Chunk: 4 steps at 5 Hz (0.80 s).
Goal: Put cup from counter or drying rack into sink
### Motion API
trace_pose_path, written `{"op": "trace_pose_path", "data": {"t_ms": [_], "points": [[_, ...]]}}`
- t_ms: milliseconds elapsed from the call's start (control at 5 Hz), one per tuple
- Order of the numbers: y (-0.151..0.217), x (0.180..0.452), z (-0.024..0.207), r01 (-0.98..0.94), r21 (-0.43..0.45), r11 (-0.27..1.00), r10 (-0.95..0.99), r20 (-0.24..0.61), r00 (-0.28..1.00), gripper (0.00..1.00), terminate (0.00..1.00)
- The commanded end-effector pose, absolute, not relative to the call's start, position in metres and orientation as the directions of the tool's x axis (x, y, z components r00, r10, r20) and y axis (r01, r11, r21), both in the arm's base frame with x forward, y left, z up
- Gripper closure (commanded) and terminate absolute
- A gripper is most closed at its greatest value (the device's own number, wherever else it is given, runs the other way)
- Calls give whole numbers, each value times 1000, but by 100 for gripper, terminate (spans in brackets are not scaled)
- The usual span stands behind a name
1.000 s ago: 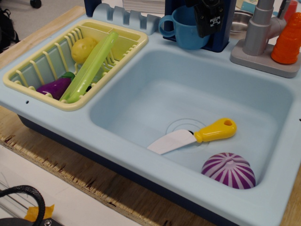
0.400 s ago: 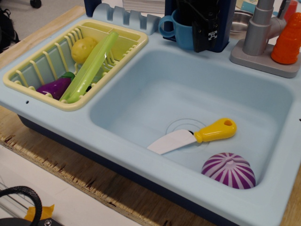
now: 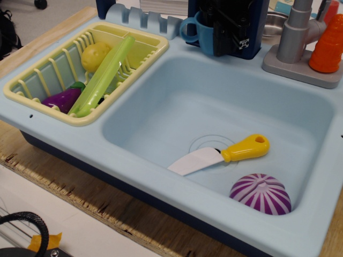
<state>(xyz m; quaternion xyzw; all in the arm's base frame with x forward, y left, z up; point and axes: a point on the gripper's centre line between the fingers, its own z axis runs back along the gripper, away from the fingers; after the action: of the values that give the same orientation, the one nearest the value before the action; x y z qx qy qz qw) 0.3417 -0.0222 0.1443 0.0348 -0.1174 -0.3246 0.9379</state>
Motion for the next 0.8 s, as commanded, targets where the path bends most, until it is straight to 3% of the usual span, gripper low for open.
{"op": "trace_pose_path", "data": {"t_ms": [0, 200, 600], "points": [[-22, 315, 179, 495, 203, 845, -532, 225, 816, 100, 0], [-19, 297, 181, 423, 202, 884, -462, 222, 859, 100, 0], [-23, 259, 143, 282, 79, 956, -293, 228, 929, 100, 0]]}}
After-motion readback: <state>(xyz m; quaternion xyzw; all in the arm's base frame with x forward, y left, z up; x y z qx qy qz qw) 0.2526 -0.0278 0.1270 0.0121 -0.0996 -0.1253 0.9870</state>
